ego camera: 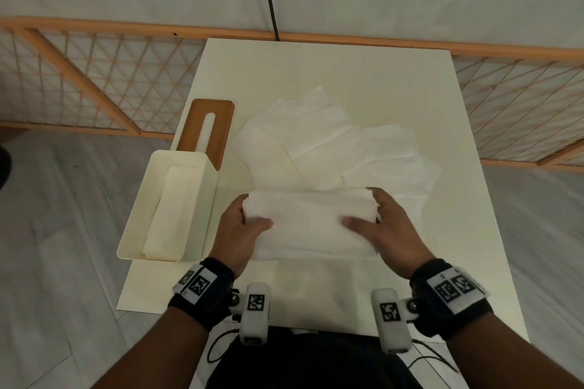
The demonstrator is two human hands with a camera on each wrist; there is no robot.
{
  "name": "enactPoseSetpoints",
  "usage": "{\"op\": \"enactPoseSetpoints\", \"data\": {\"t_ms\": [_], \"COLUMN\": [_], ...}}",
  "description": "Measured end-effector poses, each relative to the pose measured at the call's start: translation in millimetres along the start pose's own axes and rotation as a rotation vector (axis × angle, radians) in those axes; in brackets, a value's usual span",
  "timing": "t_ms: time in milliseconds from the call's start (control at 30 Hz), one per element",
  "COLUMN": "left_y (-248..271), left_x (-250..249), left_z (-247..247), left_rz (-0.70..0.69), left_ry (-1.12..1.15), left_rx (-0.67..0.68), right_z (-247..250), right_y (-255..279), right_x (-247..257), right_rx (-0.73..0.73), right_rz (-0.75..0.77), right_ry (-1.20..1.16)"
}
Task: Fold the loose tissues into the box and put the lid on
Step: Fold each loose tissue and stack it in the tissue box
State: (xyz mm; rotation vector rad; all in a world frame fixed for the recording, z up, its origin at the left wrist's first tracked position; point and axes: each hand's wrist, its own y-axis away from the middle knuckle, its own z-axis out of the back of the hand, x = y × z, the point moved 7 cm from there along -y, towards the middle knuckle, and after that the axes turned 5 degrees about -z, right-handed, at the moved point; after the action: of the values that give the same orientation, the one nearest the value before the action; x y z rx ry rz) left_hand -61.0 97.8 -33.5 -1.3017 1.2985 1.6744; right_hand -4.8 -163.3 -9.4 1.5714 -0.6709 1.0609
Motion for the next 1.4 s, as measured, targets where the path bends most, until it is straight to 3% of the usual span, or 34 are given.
{"op": "enactPoseSetpoints", "data": {"t_ms": [67,200,300,467,700,933,1100,1200,1300,1400], "left_y": [1.5,12.4,14.4,16.8,32.9,38.3,35.0,36.6,39.3,36.2], "left_x": [-3.7,-16.9,-37.8,-60.9,-60.6,-53.5,-47.7,-47.7,-55.4,-77.9], "left_z": [-0.6,-0.1,11.0,14.1,20.4,21.2,12.3,-3.1,-9.7,-11.1], "left_rz": [0.055,0.099,0.145,0.168,0.172,0.171,0.168,0.164,0.142,0.077], "left_ry": [0.084,0.138,0.361,0.295,0.407,0.400,0.560,0.587,0.433,0.168], "left_rx": [-0.009,0.083,0.146,0.075,0.022,-0.019,-0.028,-0.007,0.083,0.275], "right_z": [-6.3,-8.5,-11.6,-30.3,-43.7,-38.4,-43.1,-54.8,-56.9,-56.8], "right_y": [-0.9,-4.6,-7.6,-14.3,-18.3,-14.9,-11.6,-11.9,-14.9,-15.2], "right_x": [5.2,27.5,53.8,73.6,60.4,67.4,59.4,63.0,83.7,107.8], "right_rx": [0.091,0.125,0.197,0.302,0.317,0.322,0.326,0.241,0.102,0.086], "right_rz": [-0.061,-0.038,-0.025,-0.058,-0.235,-0.267,-0.175,-0.087,-0.004,0.068], "right_ry": [-0.092,-0.012,0.006,-0.093,-0.182,-0.244,-0.557,-0.591,-0.508,-0.350]}}
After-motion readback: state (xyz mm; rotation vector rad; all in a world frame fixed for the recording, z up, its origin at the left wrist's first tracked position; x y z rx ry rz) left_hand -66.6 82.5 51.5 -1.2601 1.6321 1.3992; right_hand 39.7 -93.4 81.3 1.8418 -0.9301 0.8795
